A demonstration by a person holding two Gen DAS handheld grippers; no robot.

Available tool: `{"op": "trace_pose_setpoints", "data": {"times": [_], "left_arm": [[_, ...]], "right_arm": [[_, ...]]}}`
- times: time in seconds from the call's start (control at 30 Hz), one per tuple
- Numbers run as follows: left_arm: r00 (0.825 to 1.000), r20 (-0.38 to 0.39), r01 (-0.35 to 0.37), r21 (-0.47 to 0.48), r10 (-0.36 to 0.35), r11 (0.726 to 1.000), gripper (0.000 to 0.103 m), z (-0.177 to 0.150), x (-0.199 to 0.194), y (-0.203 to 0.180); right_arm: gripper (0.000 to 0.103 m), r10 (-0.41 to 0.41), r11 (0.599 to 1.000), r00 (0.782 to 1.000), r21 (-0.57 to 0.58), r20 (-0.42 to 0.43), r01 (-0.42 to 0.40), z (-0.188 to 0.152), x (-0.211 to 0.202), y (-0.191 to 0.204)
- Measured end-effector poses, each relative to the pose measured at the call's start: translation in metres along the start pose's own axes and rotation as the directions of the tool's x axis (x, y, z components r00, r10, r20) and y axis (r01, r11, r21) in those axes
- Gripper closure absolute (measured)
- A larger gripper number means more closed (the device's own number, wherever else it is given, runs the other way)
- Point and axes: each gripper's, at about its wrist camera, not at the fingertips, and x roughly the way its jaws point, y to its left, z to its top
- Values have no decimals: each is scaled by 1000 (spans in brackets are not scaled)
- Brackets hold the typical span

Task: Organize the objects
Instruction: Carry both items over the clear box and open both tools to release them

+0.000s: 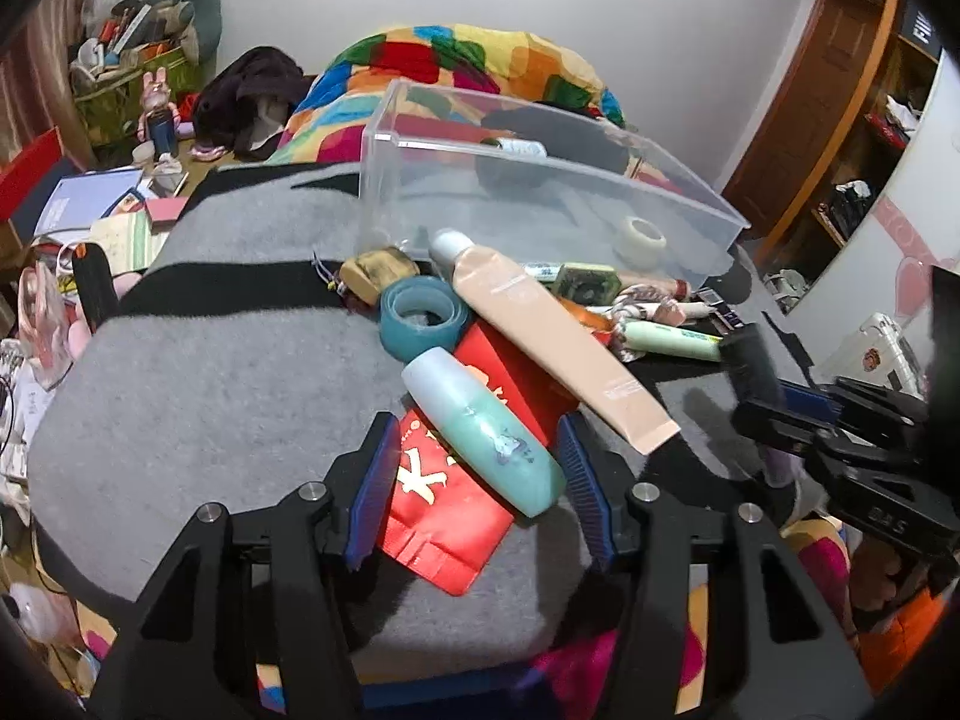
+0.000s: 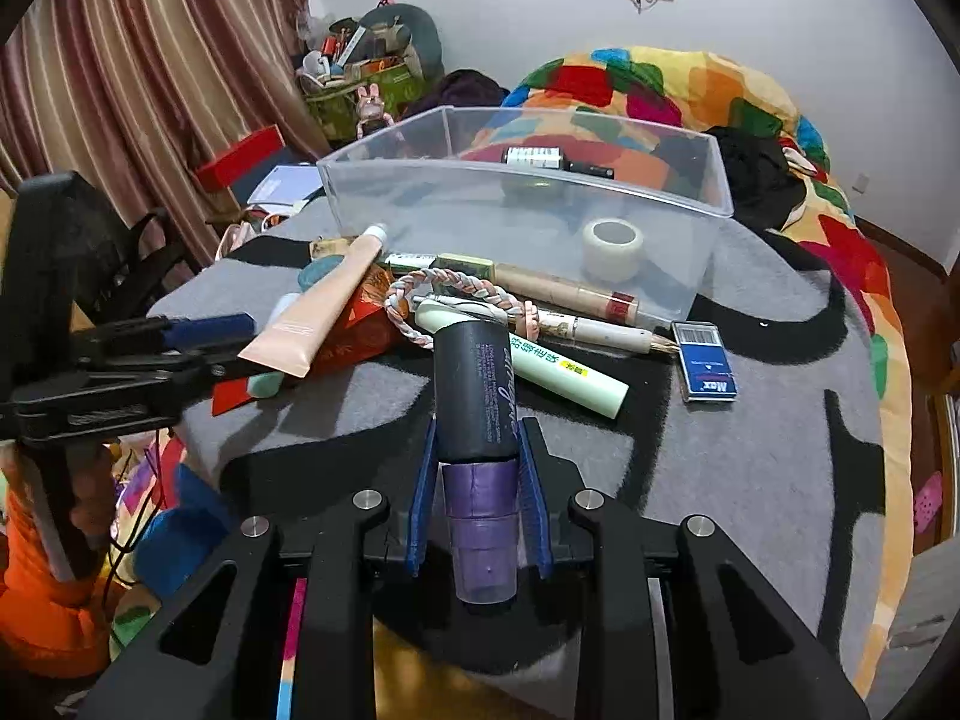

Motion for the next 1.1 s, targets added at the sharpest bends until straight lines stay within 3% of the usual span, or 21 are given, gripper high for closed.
{"op": "trace_pose_setpoints", "data": {"times": [0.1,0.17,0.27,0.57,0.87,1.1], "left_arm": [[999,17,-49,9,49,999,62,-2,2,-1],[997,25,-74,17,73,997,75,-3,2,-1],[995,41,-92,31,90,995,80,-4,1,0],[991,110,-76,34,72,997,80,5,-21,3],[979,202,-7,40,-1,999,80,47,-40,1],[973,230,0,56,-13,998,80,79,-33,-5]], "right_arm": [[79,-3,1000,1000,4,9,3,-2,-4,0],[79,-2,1000,1000,11,15,2,-2,-6,-1],[79,4,1000,1000,22,25,-4,-1,-8,-3],[80,3,1000,995,26,100,-6,19,-22,0],[80,-20,997,984,76,179,6,52,-30,-10],[80,-86,991,970,117,230,60,82,-31,-20]]}}
